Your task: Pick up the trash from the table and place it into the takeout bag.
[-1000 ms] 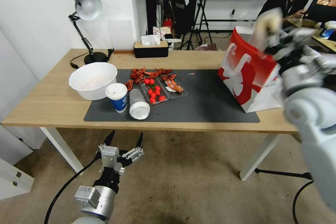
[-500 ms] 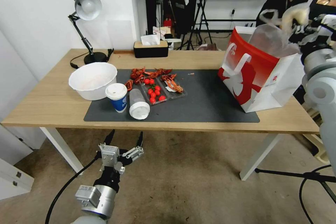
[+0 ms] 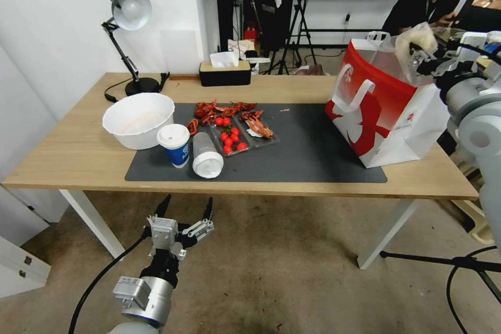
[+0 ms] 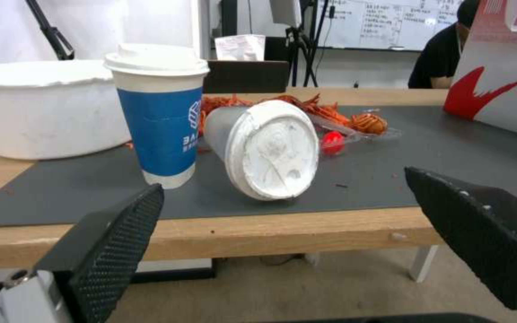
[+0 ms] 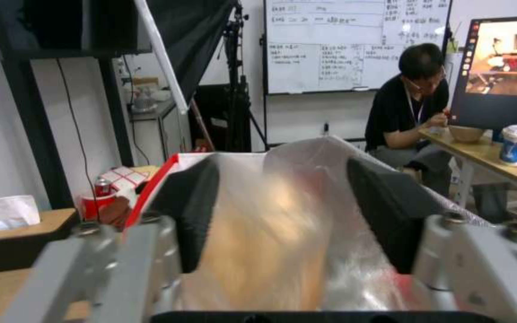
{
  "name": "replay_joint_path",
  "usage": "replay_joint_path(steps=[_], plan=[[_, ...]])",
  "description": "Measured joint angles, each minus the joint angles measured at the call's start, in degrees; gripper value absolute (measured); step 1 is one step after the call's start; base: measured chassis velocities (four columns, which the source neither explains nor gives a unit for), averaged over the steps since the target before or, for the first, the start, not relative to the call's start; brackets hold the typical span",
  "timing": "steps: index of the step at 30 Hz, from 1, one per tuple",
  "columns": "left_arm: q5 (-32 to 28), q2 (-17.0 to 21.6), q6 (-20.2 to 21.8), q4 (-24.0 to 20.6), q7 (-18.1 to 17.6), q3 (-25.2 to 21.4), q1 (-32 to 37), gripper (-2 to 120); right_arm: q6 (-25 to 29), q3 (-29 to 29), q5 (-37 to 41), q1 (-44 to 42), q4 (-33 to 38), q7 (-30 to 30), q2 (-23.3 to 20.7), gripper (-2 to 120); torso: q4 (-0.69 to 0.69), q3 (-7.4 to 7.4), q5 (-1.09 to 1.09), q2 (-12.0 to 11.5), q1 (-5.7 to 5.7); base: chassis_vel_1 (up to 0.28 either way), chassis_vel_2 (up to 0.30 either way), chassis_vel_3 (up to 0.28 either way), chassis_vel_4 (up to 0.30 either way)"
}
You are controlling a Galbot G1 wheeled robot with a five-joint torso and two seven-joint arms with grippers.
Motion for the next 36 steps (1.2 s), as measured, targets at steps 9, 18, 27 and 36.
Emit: replay_joint_path(steps=[9, 18, 27, 36], plan=[[-0.13, 0.40, -0.10, 0.22, -0.23, 0.22, -0.12, 100, 0.23, -0.13, 0.16, -0.51, -0.04, -0.06, 0.03, 93, 0.00, 0.00, 0.00, 0.00, 0.00, 0.000, 0.000, 0.000, 0.000], [-0.13, 0.42, -0.09, -0.06, -0.21, 0.39, 0.02, 100, 5.31, 0.28, 2.41, -3.54, 2.73, -3.42, -0.12, 100, 0.01, 0.00, -0.01, 0.00, 0.00, 0.000, 0.000, 0.000, 0.000], [-0.54, 0.68, 0.00, -0.80, -0.20, -0.21, 0.57, 100, 14.58, 1.30, -0.20, -15.35, 8.51, -12.02, -0.15, 100, 0.00, -0.01, -0.01, 0.00, 0.00, 0.000, 0.000, 0.000, 0.000], [-1.53, 1.08, -0.01, 0.21, -0.09, -0.43, 0.43, 100, 22.08, 0.57, -10.32, -31.09, 16.56, -15.07, 4.80, 100, 0.00, -0.01, -0.01, 0.00, 0.00, 0.000, 0.000, 0.000, 0.000]])
